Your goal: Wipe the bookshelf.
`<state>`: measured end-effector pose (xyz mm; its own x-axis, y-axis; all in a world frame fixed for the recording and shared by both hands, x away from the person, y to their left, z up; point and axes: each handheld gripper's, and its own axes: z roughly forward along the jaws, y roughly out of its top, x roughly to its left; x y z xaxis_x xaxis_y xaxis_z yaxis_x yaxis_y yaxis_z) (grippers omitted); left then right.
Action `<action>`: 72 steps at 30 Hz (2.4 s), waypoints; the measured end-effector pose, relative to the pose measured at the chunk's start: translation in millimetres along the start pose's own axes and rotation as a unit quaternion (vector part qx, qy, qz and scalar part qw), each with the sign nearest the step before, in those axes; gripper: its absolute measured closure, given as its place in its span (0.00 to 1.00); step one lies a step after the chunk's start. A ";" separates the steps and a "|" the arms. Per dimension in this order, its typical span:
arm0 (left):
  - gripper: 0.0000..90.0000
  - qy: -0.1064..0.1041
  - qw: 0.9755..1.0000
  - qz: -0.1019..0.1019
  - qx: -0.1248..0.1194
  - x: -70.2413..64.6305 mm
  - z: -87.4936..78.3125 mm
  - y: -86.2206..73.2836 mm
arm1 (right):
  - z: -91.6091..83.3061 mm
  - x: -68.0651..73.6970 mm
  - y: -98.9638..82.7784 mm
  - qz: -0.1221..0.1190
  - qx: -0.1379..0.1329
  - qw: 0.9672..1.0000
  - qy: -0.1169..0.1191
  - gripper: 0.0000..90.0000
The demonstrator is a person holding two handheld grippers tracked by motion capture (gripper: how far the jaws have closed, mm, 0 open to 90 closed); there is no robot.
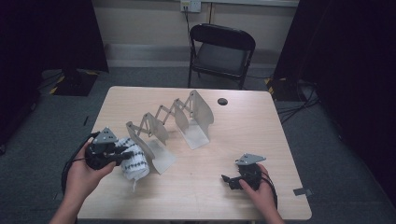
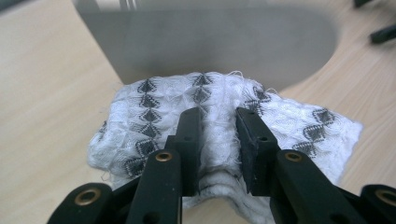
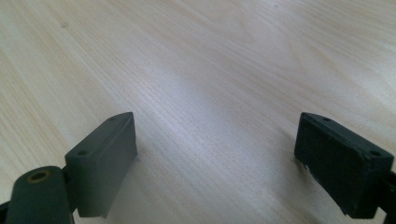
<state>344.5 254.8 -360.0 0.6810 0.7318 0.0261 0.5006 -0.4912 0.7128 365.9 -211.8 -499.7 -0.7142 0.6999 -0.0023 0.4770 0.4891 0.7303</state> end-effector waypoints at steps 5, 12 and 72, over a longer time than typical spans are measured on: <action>0.80 -0.001 1.000 0.002 -0.015 -5.9 -8.5 17.3 | 0.0 0.0 0.0 0.000 0.000 1.000 0.000 0.14; 0.79 -0.008 1.000 0.003 -0.006 -11.5 10.0 6.6 | 0.0 -0.1 0.0 0.000 0.000 1.000 0.001 0.14; 0.77 -0.009 0.999 -0.033 0.013 -54.8 57.8 -32.0 | -1.1 2.8 -0.6 0.009 0.002 1.000 -0.006 0.13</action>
<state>322.0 203.1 -424.8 0.6552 0.7547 -0.0335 0.5589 -0.4544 0.6936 363.1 -210.7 -499.4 -0.6994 0.7147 0.0024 0.4918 0.4787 0.7273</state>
